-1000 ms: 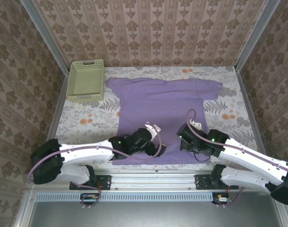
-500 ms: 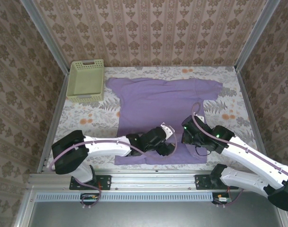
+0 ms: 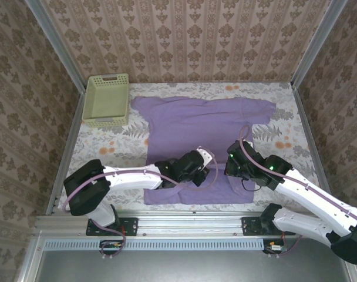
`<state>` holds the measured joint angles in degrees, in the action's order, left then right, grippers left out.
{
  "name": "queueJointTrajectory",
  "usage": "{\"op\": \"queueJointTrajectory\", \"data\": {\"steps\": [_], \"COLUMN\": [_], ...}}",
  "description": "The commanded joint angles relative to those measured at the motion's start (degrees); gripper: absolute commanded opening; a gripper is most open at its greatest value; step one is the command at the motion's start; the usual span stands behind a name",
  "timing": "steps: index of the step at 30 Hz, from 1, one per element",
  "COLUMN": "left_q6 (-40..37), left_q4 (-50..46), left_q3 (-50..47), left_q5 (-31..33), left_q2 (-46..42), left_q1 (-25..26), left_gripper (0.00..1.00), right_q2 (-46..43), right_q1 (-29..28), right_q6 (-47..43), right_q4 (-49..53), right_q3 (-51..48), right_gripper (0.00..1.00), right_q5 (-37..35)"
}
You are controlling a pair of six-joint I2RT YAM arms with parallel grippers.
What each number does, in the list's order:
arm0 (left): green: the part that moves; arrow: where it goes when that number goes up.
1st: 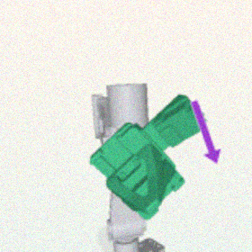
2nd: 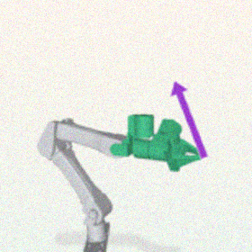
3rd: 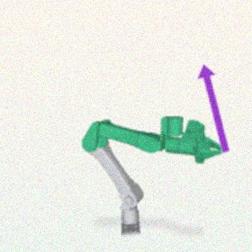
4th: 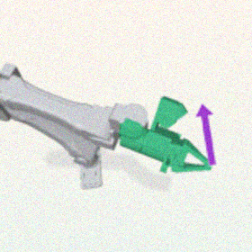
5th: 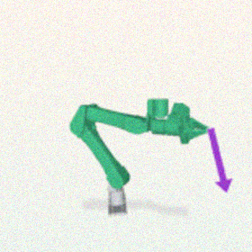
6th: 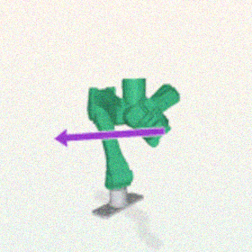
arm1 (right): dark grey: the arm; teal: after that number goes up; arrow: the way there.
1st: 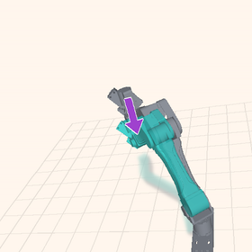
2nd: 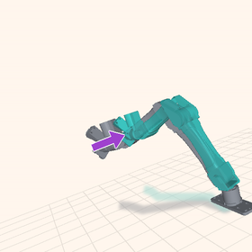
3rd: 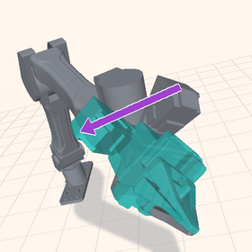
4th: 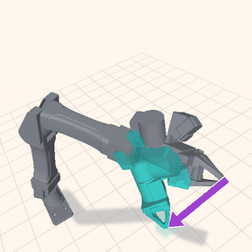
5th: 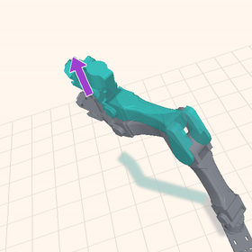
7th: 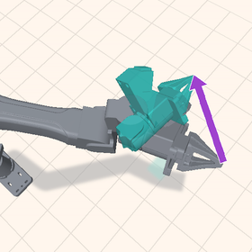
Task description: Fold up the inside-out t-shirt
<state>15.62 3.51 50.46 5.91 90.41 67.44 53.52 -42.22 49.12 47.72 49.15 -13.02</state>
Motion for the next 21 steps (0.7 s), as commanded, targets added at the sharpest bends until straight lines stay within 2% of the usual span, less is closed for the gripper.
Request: {"op": "queueJointTrajectory", "data": {"steps": [1,3,6,7,11,15,21], "left_q6": [0.9,1.0,0.1,0.0,-0.4,-1.4,-2.3], "left_q4": [0.3,-0.6,-1.5,-1.6,-2.5,-4.5,-6.9], "left_q3": [2.7,4.1,6.1,6.6,8.4,10.3,12.8], "left_q5": [-3.5,-5.7,-7.1,-7.8,-10.6,-12.0,-12.9], "left_q2": [0.5,-0.4,-2.2,-2.6,-3.7,-4.2,-5.1], "left_q1": [-2.3,-4.1,-6.0,-6.7,-9.4,-10.7,-11.2], "left_gripper": [0.05,0.02,0.01,0.01,0.01,0.01,0.02], "right_q2": [-0.9,-3.4,-9.0,-10.4,-11.5,-6.4,5.0], "right_q1": [0.4,0.3,-0.8,-2.0,-10.1,-17.2,-20.1], "right_q6": [-3.6,-6.1,-10.1,-9.9,-9.5,-10.9,-14.7], "right_q4": [0.0,0.1,-7.0,-9.7,-22.6,-35.8,-50.8], "right_q3": [0.7,-0.1,-5.9,-8.5,-17.8,-24.1,-28.0], "right_gripper": [0.16,0.31,0.51,0.54,0.59,0.61,0.63], "right_q5": [-1.6,-4.1,-0.2,0.5,-0.7,-3.7,-7.0]}}
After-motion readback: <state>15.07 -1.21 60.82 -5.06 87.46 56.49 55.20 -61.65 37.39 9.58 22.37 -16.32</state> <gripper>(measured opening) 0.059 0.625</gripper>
